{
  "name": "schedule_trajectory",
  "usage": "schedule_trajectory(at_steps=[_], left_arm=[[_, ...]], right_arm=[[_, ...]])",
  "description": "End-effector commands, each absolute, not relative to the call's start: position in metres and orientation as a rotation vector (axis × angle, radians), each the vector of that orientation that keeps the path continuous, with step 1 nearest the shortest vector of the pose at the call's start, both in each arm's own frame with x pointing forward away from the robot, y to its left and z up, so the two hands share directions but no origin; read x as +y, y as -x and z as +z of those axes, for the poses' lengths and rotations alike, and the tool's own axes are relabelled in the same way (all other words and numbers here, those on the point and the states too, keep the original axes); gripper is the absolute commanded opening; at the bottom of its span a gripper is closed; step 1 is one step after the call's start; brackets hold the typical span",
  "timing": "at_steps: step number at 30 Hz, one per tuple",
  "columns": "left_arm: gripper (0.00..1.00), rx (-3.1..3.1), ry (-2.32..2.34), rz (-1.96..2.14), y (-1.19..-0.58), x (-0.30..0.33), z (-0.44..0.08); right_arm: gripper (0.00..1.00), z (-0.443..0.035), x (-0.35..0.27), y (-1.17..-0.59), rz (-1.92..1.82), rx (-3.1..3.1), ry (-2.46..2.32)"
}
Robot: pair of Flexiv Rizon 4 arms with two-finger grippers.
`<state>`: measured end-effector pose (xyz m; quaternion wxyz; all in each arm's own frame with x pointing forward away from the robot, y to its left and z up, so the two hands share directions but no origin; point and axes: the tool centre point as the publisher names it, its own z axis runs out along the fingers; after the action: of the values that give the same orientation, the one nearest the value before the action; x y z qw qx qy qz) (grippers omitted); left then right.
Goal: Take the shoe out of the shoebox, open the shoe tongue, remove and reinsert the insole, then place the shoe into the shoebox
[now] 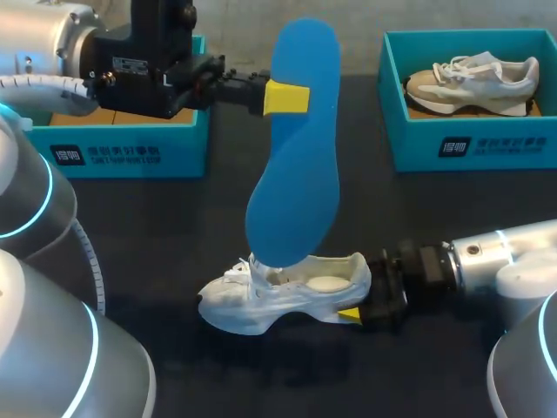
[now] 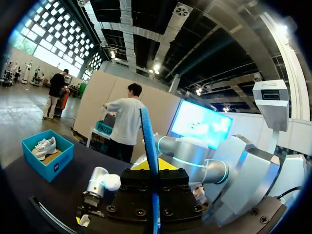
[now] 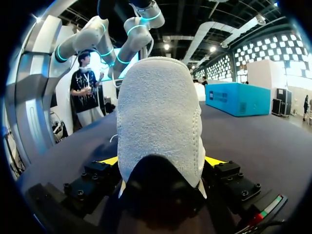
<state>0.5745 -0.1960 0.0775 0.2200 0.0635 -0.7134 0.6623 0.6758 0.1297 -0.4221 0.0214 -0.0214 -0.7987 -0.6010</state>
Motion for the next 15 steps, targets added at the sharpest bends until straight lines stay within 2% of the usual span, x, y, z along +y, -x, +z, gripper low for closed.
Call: schedule_trajectory(at_steps=[1,15], left_arm=[[0.0,-1.975,-0.177,1.829,-0.575,-0.197,0.077],[0.0,-1.975,-0.177,1.829,-0.575,-0.197,0.077]], right_arm=[[1.0,-0.417,0.124,-0.672,-1.845,-2.491,0.07],[1.0,-0.402,0.105,-0.672,-1.639,-2.663,0.037]])
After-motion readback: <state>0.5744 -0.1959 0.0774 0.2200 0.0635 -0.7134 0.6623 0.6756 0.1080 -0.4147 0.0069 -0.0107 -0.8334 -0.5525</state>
